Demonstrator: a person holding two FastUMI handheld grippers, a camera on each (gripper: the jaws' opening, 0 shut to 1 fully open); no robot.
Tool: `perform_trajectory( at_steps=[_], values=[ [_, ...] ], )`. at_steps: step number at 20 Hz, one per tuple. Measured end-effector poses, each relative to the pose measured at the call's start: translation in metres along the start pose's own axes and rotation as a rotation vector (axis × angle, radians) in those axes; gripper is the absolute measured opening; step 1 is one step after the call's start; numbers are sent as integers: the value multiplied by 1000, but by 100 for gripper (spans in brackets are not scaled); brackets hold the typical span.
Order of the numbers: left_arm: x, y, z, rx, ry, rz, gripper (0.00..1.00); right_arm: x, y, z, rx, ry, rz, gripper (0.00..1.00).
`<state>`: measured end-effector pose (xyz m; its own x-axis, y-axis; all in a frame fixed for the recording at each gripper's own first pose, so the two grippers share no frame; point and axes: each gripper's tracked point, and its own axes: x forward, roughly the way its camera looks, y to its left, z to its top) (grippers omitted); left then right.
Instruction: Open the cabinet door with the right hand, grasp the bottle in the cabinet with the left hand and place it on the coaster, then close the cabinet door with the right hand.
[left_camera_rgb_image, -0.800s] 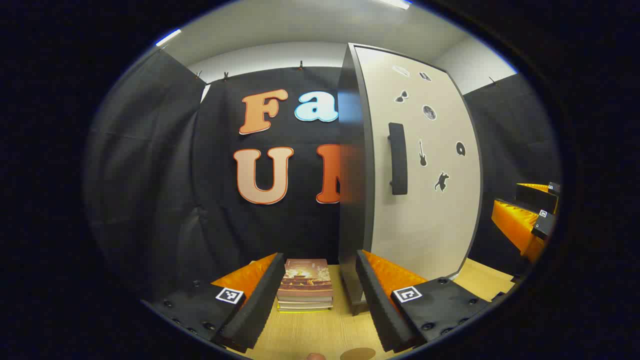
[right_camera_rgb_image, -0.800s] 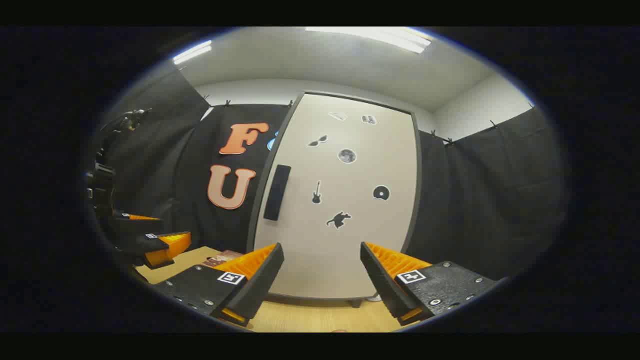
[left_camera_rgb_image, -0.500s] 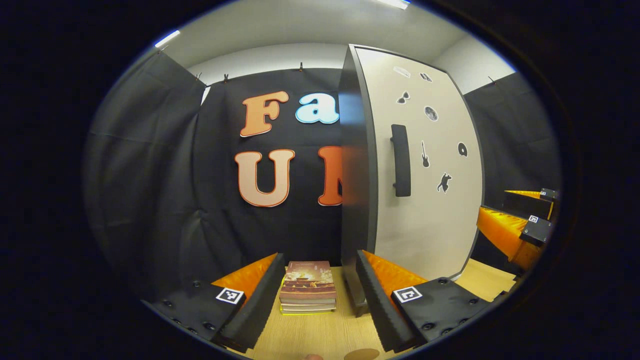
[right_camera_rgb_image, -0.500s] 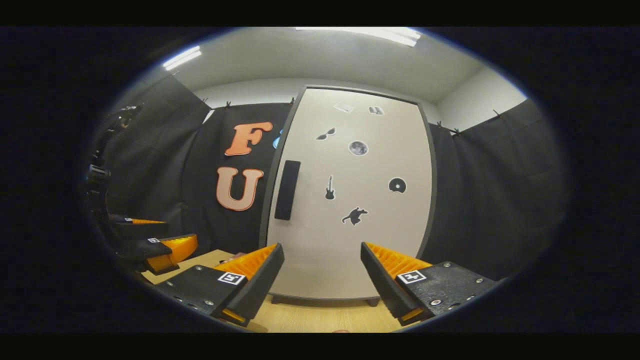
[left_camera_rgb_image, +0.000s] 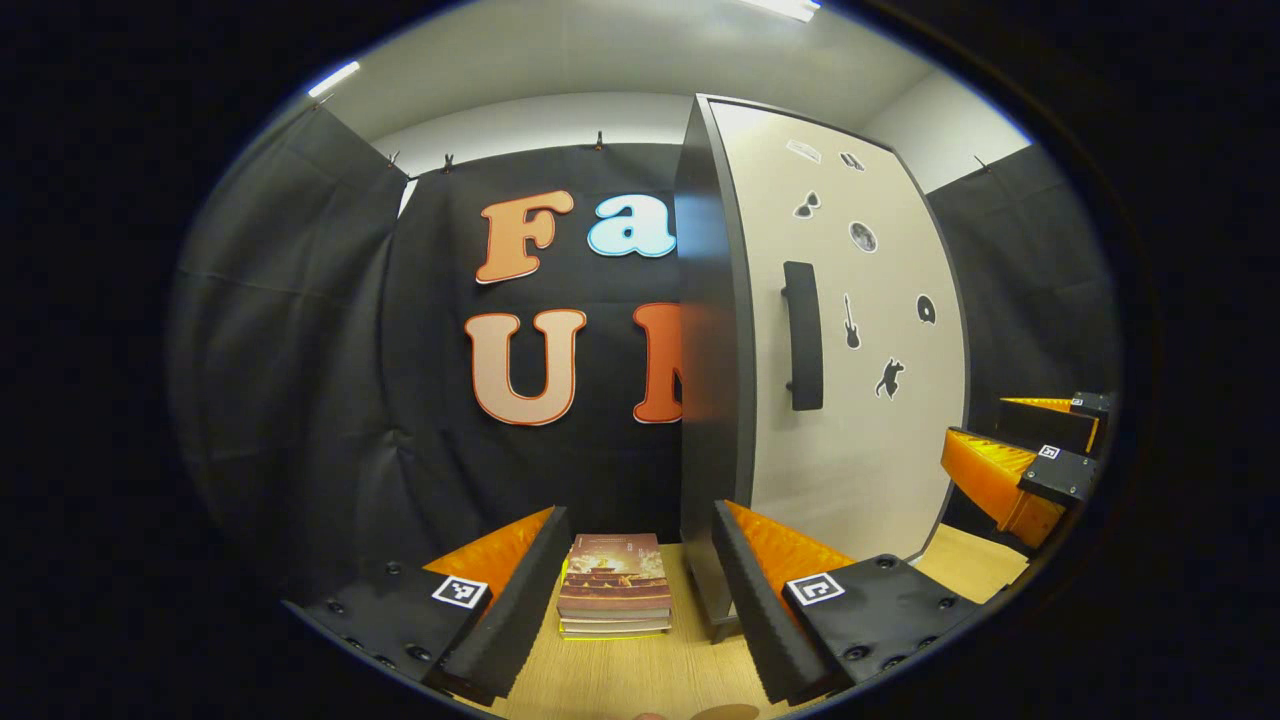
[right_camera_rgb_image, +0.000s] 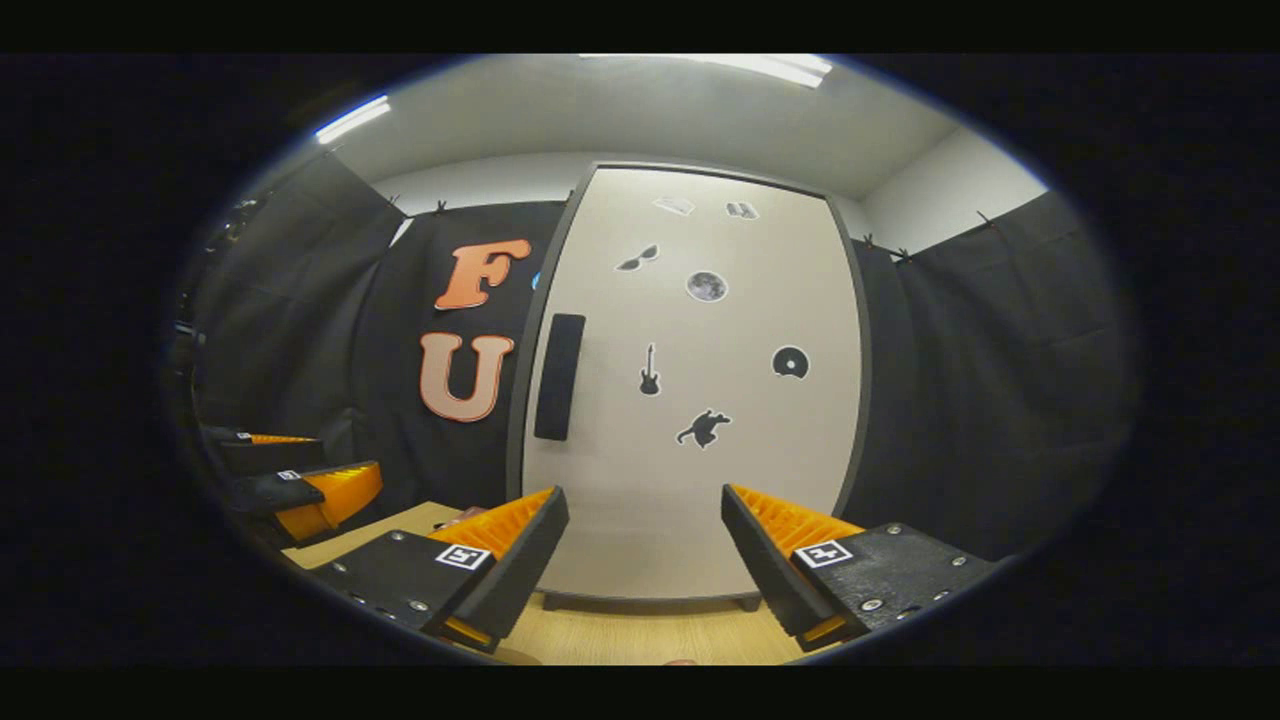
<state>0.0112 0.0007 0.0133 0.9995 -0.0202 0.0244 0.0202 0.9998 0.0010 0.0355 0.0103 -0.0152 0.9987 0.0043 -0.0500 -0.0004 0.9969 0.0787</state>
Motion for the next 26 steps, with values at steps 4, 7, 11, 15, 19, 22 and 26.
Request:
perform_trajectory(
  at_steps=[4, 7, 11, 15, 19, 22, 26],
  values=[
    [-3, 6, -5, -12, 11, 5, 95, 20, 13, 16, 48, -18, 26, 95],
    [-7, 16, -13, -11, 27, 27, 93, 45, 29, 28, 87, -35, 58, 95],
    [-14, 42, -20, -13, 43, 84, 93, 85, 45, 42, 100, -42, 70, 95],
    [-20, 66, -23, -22, 45, 148, 94, 119, 62, 48, 107, -38, 84, 97],
    [-21, 77, -27, -2, 46, 175, 95, 148, 71, 43, 89, -6, 65, 84],
    [-22, 84, -27, 8, 44, 191, 95, 151, 74, 41, 94, -1, 48, 70],
    [-20, 89, -30, 10, 47, 182, 95, 152, 79, 40, 108, -1, 28, 34]
  ],
)
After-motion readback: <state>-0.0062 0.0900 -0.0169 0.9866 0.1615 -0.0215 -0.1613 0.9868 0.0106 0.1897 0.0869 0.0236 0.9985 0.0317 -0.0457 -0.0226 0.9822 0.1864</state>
